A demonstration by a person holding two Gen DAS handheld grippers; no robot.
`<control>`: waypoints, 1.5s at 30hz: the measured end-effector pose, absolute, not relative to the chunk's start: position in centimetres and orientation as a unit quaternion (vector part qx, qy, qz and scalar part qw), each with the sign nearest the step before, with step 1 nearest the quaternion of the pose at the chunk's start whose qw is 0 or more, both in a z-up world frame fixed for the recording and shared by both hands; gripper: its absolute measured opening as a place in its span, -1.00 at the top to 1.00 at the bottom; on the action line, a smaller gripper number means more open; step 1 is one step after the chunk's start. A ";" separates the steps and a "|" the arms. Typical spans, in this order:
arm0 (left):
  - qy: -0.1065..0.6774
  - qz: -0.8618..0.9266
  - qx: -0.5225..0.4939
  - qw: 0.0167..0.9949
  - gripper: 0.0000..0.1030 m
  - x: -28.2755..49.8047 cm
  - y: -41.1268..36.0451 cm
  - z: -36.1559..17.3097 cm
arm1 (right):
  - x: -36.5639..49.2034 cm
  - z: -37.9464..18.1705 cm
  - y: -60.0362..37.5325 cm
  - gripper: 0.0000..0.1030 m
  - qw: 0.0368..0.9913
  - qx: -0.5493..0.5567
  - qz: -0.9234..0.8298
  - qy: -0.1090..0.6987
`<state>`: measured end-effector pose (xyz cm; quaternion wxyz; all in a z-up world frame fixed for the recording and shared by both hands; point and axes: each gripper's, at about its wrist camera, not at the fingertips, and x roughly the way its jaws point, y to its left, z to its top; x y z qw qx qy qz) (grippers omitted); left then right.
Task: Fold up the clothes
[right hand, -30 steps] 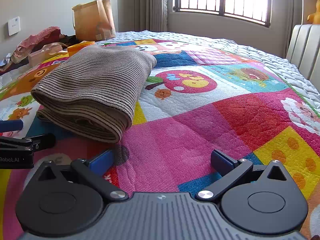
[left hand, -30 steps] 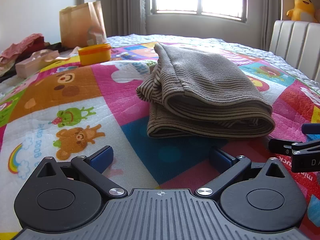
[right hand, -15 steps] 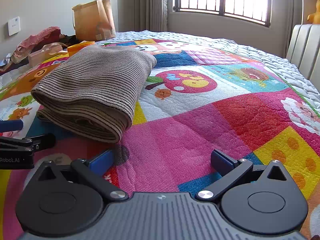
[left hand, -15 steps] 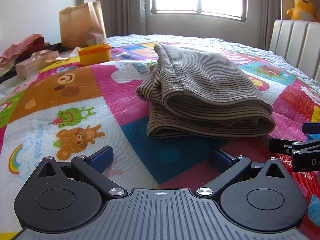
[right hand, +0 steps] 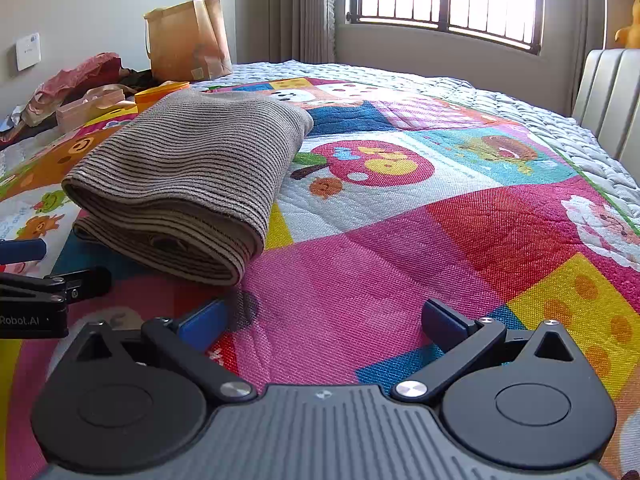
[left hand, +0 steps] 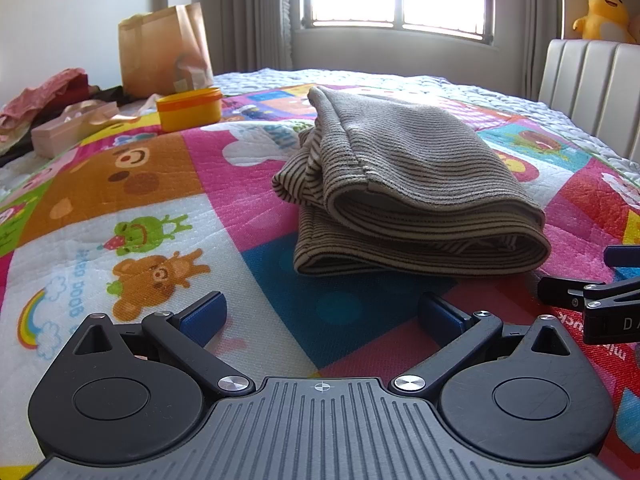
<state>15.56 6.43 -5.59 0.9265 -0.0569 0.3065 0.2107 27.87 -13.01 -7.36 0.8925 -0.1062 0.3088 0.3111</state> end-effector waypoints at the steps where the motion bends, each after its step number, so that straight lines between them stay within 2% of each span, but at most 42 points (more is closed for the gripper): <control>1: 0.308 0.211 -0.057 0.926 -1.00 15.6 6.5 -5.6 | 27.9 -7.4 -13.0 -1.00 0.893 -0.106 0.311 0.309; 10: 0.312 0.213 -0.049 0.925 -1.00 15.8 6.2 -5.5 | 27.9 -7.4 -13.0 -1.00 0.892 -0.106 0.311 0.309; 18: 0.321 0.191 -0.101 0.922 -1.00 15.2 7.7 -4.9 | 27.8 -7.4 -13.1 -1.00 0.892 -0.105 0.312 0.309; 24: 0.335 0.206 -0.047 0.918 -1.00 15.7 6.1 -5.1 | 27.8 -7.3 -12.9 -1.00 0.892 -0.111 0.309 0.310; 45: 0.321 0.198 -0.067 0.924 -1.00 15.2 6.7 -5.4 | 28.1 -7.3 -13.0 -1.00 0.890 -0.107 0.312 0.314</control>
